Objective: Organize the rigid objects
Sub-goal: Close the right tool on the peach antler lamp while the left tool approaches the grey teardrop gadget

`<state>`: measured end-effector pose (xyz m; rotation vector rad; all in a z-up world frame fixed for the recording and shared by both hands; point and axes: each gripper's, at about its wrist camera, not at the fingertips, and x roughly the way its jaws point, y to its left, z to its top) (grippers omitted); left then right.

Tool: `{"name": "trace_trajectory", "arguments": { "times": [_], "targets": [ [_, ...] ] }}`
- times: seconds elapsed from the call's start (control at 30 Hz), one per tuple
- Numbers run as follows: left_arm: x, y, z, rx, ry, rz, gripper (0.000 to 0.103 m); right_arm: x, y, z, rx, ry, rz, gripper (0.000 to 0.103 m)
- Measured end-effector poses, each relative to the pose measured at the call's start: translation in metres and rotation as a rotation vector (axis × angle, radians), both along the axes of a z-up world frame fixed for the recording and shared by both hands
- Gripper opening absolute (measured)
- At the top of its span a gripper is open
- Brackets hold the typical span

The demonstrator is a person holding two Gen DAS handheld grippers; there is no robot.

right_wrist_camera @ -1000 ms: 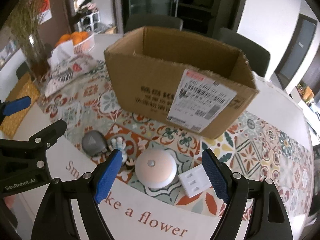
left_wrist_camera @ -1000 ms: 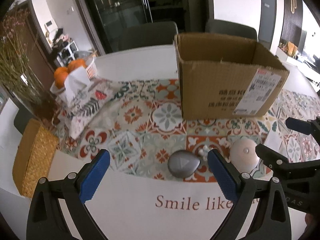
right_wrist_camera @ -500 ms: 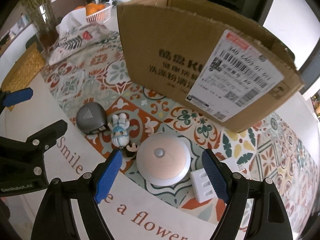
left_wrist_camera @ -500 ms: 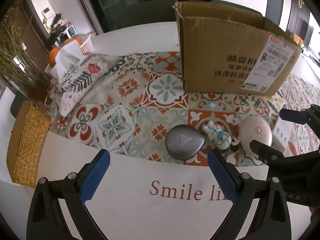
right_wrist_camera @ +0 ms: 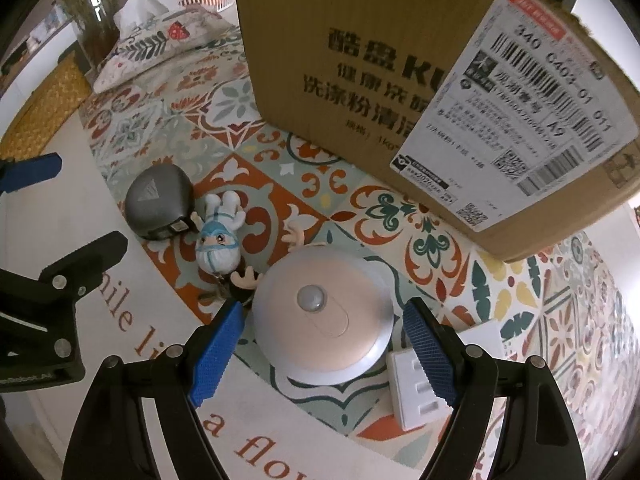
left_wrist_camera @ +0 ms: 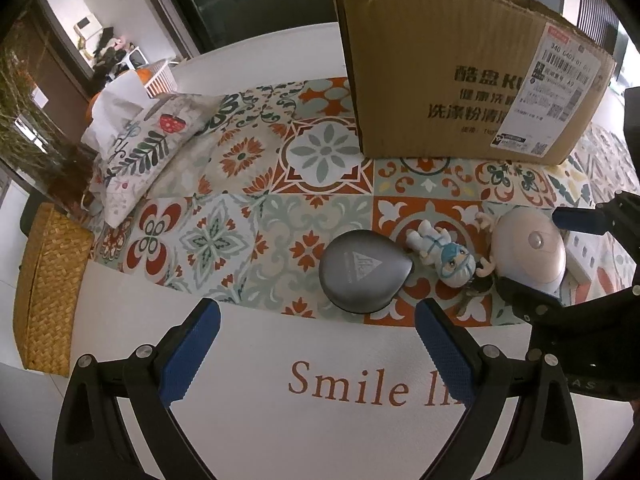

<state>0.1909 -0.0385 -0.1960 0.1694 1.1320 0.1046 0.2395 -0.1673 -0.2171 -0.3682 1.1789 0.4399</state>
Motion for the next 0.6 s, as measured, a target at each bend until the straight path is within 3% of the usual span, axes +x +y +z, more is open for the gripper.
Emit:
{"name": "trace_trajectory", "arguments": {
  "times": [0.33, 0.6],
  "targets": [
    [0.004, -0.001, -0.006, 0.002, 0.012, -0.005, 0.099, 0.003, -0.001, -0.011, 0.020, 0.025, -0.006, 0.075],
    [0.002, -0.001, -0.003, -0.036, 0.010, -0.036, 0.099, -0.005, -0.015, -0.002, 0.047, 0.005, -0.099, 0.075]
  ]
}}
